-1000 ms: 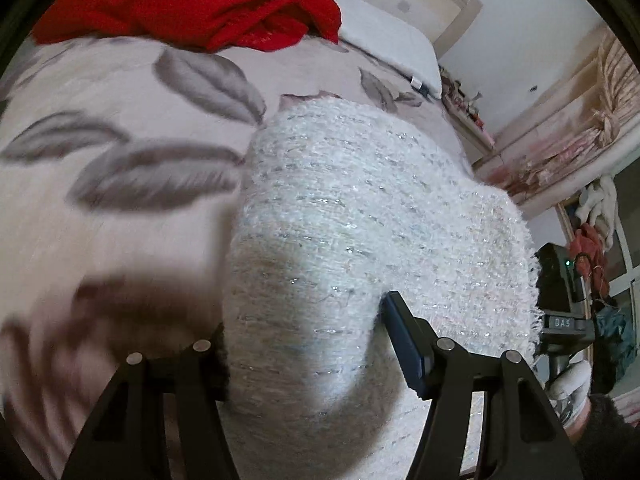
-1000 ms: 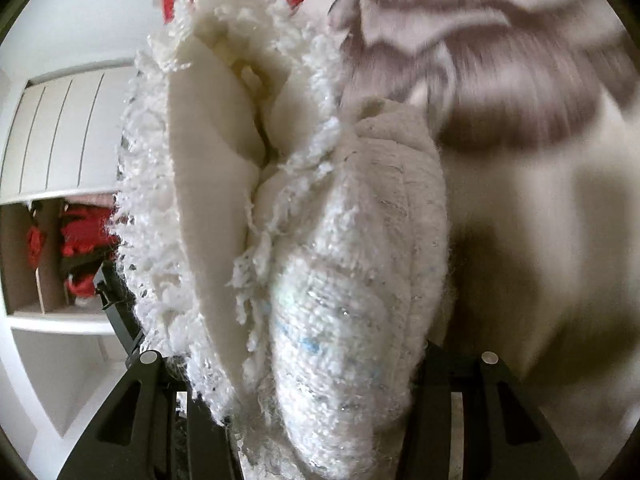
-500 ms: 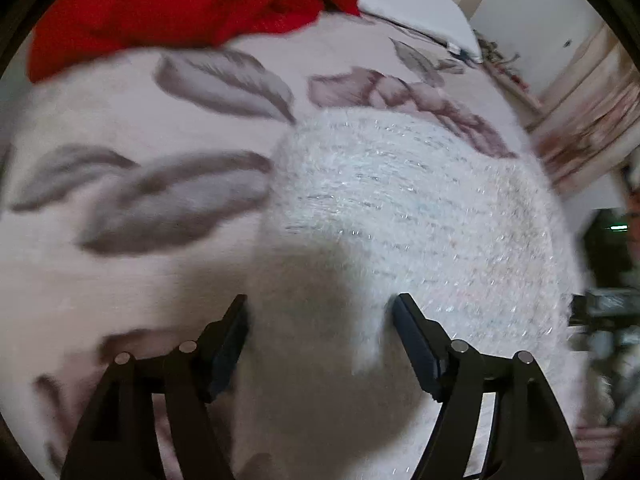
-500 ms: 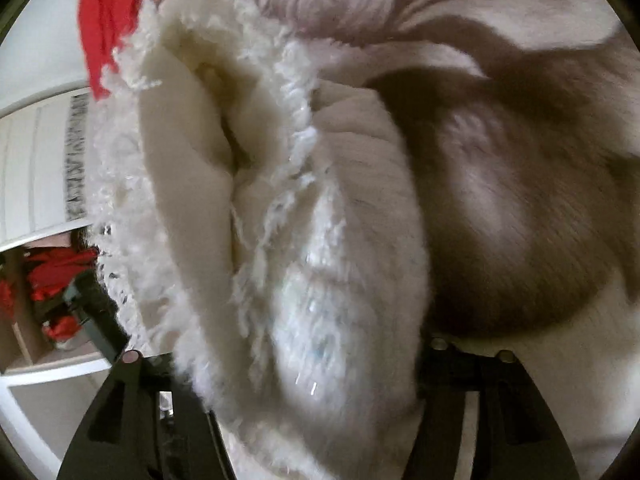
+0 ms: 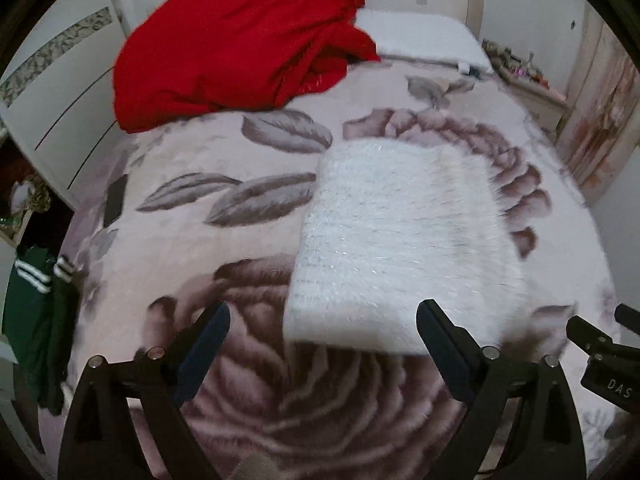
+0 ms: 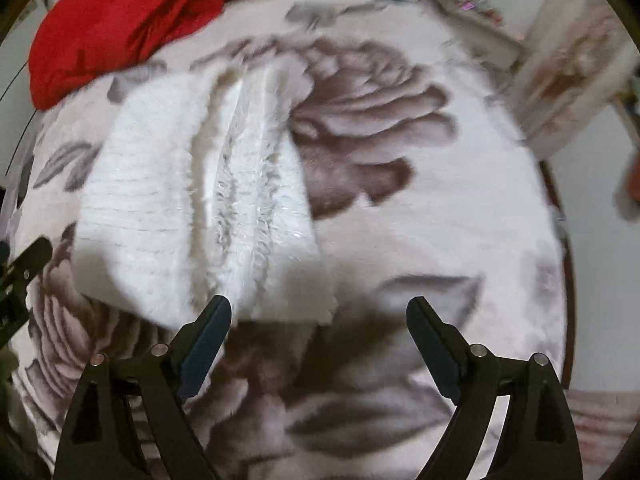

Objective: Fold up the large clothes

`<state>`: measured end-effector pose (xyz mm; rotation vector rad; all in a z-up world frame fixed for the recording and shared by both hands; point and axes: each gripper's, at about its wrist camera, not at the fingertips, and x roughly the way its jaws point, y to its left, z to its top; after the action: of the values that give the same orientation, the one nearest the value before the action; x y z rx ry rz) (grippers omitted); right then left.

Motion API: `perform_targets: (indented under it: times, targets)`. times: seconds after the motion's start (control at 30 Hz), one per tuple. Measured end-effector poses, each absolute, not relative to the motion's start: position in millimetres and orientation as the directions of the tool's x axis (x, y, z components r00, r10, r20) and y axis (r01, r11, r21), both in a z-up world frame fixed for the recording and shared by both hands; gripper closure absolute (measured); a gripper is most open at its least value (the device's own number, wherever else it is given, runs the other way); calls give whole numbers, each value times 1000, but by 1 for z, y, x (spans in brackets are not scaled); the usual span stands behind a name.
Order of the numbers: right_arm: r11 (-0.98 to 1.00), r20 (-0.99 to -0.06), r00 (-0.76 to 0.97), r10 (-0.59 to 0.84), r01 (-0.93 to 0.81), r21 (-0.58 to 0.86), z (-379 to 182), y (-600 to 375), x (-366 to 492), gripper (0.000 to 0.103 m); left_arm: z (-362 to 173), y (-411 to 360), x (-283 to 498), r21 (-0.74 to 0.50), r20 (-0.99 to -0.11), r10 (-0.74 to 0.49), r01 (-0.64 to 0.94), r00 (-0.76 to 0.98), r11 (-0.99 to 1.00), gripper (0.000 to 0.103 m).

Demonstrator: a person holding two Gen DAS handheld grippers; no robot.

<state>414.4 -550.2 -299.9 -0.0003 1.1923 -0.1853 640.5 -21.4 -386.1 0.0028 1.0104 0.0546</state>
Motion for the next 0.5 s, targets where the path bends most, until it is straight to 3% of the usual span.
perform_targets:
  times: [0.5]
  targets:
    - [978,-788,586,-188,188,-94,-14,-541,210,12,-172,-21,461,-16,-715,34,-66,698,998,8]
